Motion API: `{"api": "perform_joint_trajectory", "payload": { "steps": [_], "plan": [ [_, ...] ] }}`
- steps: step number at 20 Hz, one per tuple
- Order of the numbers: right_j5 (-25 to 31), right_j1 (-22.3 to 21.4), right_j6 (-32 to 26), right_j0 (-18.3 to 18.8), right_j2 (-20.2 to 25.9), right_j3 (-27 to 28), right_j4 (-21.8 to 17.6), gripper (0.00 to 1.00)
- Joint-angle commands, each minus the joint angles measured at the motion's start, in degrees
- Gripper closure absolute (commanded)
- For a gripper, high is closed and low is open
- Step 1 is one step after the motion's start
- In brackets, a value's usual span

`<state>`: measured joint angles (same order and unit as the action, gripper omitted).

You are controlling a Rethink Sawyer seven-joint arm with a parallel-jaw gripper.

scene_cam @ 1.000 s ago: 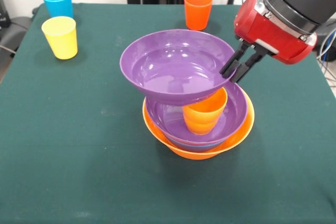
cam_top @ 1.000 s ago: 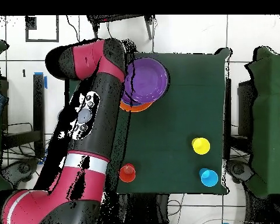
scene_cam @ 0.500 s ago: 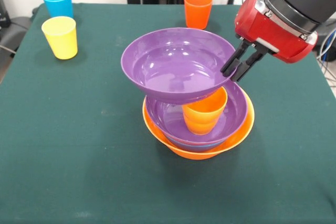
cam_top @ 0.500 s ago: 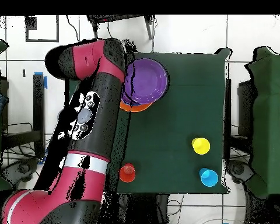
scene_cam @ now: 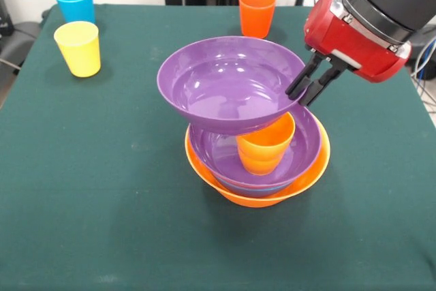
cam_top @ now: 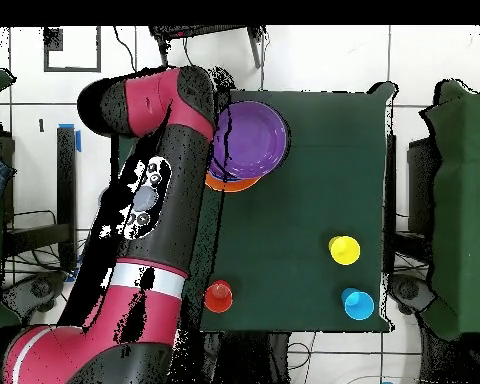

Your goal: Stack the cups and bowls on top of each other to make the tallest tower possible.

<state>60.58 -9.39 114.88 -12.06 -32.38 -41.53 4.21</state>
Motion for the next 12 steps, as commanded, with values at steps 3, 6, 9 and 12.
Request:
{"api": "perform_joint_trajectory", "payload": {
  "steps": [3, 6, 9, 12],
  "plan": [
    [3.9, 1.1, 10.8, -1.1, 2.1, 2.4, 0.6, 1.00],
    [4.7, 1.5, 11.5, -1.3, 1.7, 3.1, 1.0, 1.00],
    [5.7, 2.0, 12.2, -1.6, 1.3, 4.2, 1.4, 1.00],
    [6.5, 2.9, 13.2, -1.9, 0.7, 5.5, 1.8, 1.00]
  ]
}}
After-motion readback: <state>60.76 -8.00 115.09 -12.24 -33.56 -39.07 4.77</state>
